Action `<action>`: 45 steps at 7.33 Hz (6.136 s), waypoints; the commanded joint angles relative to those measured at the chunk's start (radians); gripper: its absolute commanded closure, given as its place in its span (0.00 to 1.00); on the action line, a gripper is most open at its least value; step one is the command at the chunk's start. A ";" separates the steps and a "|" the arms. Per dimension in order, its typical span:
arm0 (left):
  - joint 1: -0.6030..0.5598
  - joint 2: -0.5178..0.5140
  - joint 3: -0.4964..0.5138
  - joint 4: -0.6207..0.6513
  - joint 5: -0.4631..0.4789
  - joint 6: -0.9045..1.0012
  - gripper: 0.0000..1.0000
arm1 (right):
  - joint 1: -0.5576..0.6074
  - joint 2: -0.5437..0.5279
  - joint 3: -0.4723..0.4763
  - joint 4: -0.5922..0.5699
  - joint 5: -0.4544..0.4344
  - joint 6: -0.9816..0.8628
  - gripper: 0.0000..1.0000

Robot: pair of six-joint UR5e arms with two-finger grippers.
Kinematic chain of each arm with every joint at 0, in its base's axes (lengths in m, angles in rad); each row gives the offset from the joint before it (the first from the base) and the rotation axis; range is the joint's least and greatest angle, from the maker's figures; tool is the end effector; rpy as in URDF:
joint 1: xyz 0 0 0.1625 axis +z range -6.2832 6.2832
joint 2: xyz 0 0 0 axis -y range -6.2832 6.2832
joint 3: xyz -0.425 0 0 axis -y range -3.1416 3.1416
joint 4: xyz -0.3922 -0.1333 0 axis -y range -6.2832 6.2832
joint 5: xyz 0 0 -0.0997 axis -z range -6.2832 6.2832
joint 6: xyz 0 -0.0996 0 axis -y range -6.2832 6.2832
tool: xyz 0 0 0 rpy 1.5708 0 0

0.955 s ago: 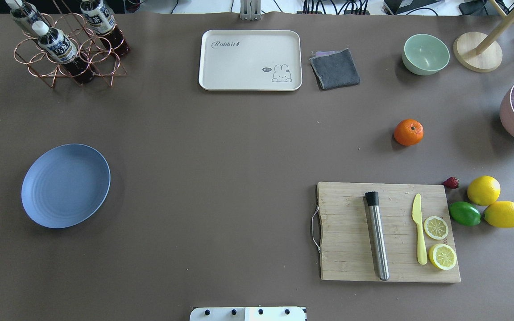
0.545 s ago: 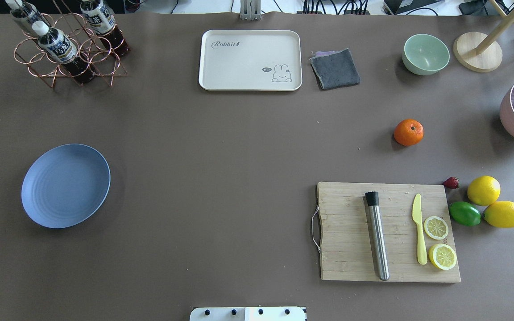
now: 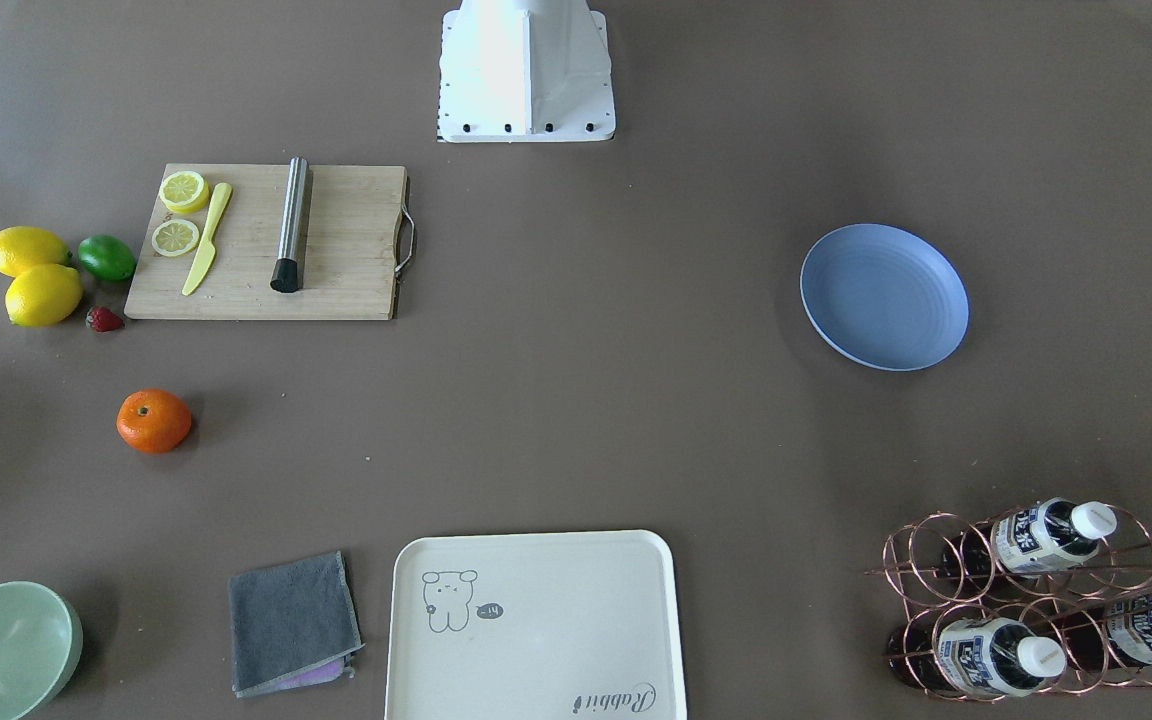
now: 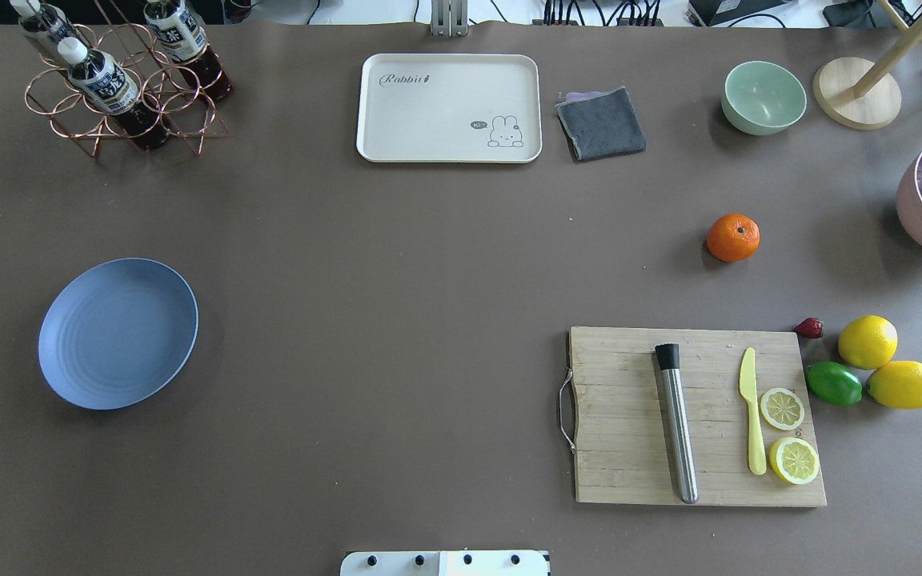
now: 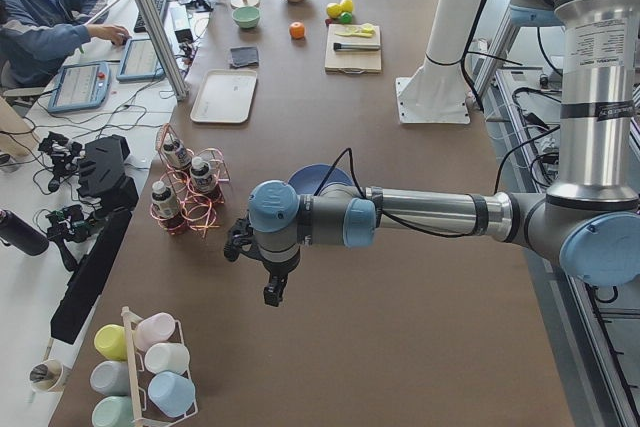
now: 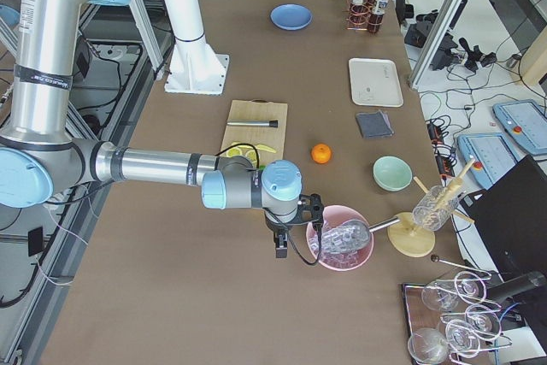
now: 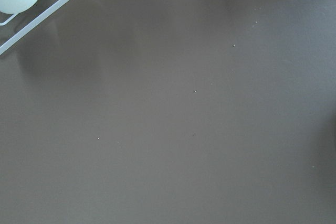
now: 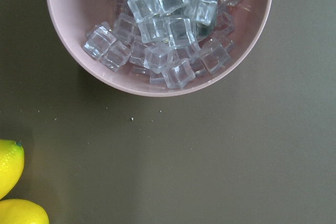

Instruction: Pick orange to plate

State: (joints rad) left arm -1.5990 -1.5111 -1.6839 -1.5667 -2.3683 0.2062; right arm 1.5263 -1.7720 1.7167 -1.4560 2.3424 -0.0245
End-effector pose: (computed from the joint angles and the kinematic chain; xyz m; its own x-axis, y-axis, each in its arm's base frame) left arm -0.0752 -0.4674 0.6304 0.6902 0.2196 -0.6895 -0.1156 0.9741 0.1946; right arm 0.0455 -0.4129 0.6659 0.7129 -0.0977 0.6944 0.0619 0.9951 0.0765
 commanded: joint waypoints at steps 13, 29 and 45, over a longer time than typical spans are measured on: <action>0.589 0.065 0.193 -1.214 0.143 -1.067 0.03 | -0.218 0.023 0.027 0.480 -0.032 0.561 0.00; 0.993 -0.605 0.210 -0.804 0.496 -1.619 1.00 | -0.227 0.028 0.029 0.488 -0.029 0.563 0.00; 0.104 -0.279 0.064 -0.045 -0.029 -0.216 0.02 | -0.514 0.499 -0.129 0.244 -0.241 0.870 0.00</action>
State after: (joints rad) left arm -1.3553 -1.7858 -1.6206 -1.8711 -2.3739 -0.3232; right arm 1.0436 -1.2962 1.6105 -1.2125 2.1161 0.8281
